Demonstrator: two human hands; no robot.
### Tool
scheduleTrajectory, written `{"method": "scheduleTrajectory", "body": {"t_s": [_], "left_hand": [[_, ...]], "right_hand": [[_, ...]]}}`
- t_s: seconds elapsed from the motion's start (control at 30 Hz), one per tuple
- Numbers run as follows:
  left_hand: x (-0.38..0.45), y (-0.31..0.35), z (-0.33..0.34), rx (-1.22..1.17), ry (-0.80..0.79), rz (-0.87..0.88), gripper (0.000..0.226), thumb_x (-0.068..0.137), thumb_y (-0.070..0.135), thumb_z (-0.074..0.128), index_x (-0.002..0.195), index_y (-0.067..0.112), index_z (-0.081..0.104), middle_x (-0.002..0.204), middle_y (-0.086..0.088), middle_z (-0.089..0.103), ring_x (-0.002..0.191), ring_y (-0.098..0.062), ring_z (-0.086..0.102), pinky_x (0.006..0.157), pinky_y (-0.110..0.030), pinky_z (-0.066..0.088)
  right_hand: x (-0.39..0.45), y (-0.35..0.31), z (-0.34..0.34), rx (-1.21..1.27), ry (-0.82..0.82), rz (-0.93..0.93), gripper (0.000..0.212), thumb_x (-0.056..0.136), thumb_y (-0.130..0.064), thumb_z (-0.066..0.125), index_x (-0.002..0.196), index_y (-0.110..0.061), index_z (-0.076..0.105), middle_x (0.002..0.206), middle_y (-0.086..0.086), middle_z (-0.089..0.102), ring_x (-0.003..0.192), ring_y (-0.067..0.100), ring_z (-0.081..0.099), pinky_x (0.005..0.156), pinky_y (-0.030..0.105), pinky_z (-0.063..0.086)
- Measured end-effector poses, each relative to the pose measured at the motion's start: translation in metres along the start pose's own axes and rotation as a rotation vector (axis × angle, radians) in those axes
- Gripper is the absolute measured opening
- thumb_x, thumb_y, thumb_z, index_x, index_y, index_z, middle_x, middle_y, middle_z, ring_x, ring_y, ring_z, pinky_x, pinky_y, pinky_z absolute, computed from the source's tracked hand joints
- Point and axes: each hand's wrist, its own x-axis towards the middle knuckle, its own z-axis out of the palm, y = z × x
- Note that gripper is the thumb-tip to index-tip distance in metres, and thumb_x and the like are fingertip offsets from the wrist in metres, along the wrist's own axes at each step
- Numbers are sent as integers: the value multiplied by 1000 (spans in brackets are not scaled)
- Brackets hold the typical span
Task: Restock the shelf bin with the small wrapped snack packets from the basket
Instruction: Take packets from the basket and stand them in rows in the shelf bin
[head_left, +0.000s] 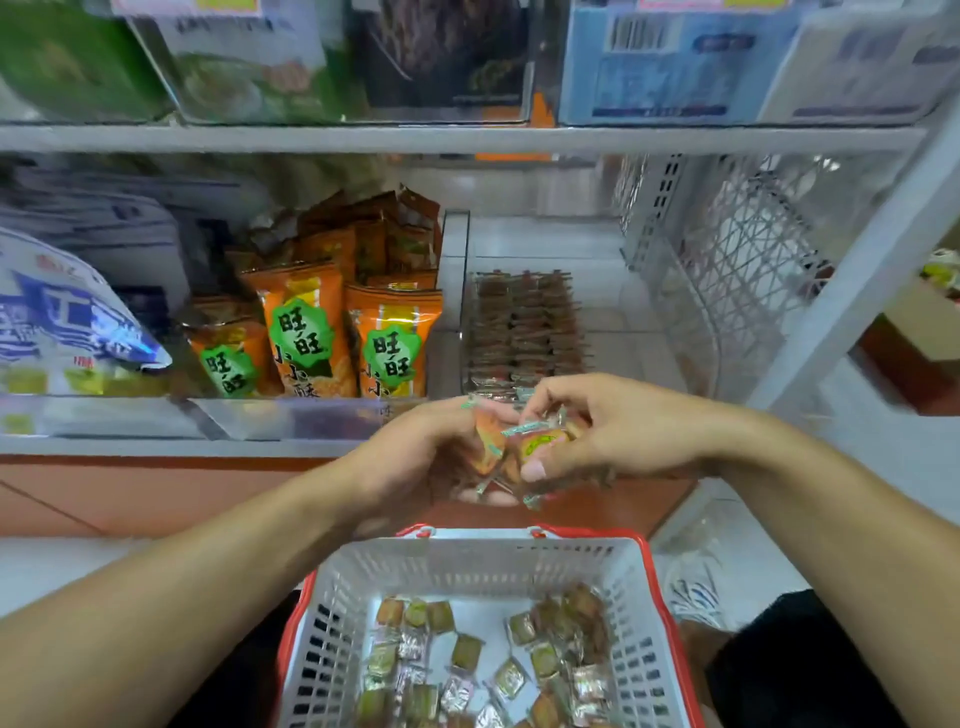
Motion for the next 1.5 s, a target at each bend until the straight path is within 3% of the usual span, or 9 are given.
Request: {"method": "scheduleTrajectory", "body": {"t_s": [0.1, 0.2, 0.37, 0.6, 0.7, 0.83, 0.97, 1.13, 1.5], "left_hand": [[3, 4, 4, -75, 54, -3, 35, 76, 6, 57, 108, 5, 69, 105, -22, 72, 93, -32, 70, 85, -49, 60], [6, 5, 4, -175, 43, 36, 40, 79, 11, 56, 117, 0, 64, 111, -24, 73, 100, -38, 73, 85, -48, 61], [2, 4, -5, -168, 41, 106, 48, 79, 6, 72, 125, 2, 61, 115, -25, 72, 103, -34, 74, 78, -39, 62], [1, 1, -5, -149, 148, 119, 41, 66, 16, 80, 106, 9, 74, 112, -27, 73, 100, -34, 75, 71, -33, 63], [2, -1, -7, -208, 159, 130, 41, 66, 12, 76, 106, 6, 69, 105, -20, 77, 89, -27, 78, 66, -32, 63], [3, -2, -8, -242, 223, 165, 44, 62, 12, 76, 105, 5, 67, 101, -20, 77, 87, -28, 78, 65, -32, 63], [1, -4, -11, -242, 257, 165, 52, 62, 11, 76, 111, 1, 64, 99, -21, 77, 85, -29, 78, 63, -31, 62], [0, -7, -8, -213, 230, 156, 64, 66, 14, 76, 125, -4, 58, 108, -23, 75, 95, -31, 77, 64, -30, 61], [-1, -9, -9, -170, 271, 177, 40, 54, 16, 84, 92, 11, 74, 100, -21, 77, 87, -30, 78, 63, -32, 62]], "right_hand": [[9, -1, 2, 177, 55, -10, 36, 76, -32, 86, 106, -24, 67, 94, 22, 71, 75, 16, 55, 73, 35, 41], [11, -1, 1, 430, 178, -5, 35, 73, -28, 86, 103, -22, 69, 89, 6, 74, 76, 10, 62, 67, 23, 47], [18, -5, 19, 718, 260, 37, 29, 68, -29, 82, 91, -17, 68, 89, 8, 72, 82, 19, 62, 78, 36, 44], [26, -10, 29, 627, 209, 115, 31, 87, -39, 73, 102, -13, 70, 100, 7, 75, 90, 17, 65, 91, 45, 50], [23, -15, 19, 831, 183, 206, 40, 95, -43, 58, 115, -11, 71, 111, 17, 72, 85, 28, 62, 67, 37, 51], [16, -13, 3, 993, 202, 231, 43, 94, -12, 34, 126, -8, 63, 114, 22, 56, 90, 35, 52, 62, 37, 53], [8, -12, 1, 935, 141, 164, 37, 93, 3, 52, 127, -7, 62, 99, 14, 66, 88, 27, 60, 77, 39, 53], [8, -10, 10, 846, 204, 39, 44, 77, 5, 72, 119, -6, 67, 109, 19, 73, 86, 22, 69, 69, 27, 61], [11, -4, 8, 787, 299, -10, 43, 65, -9, 82, 107, -13, 73, 104, 19, 74, 87, 23, 72, 78, 32, 62]]}}
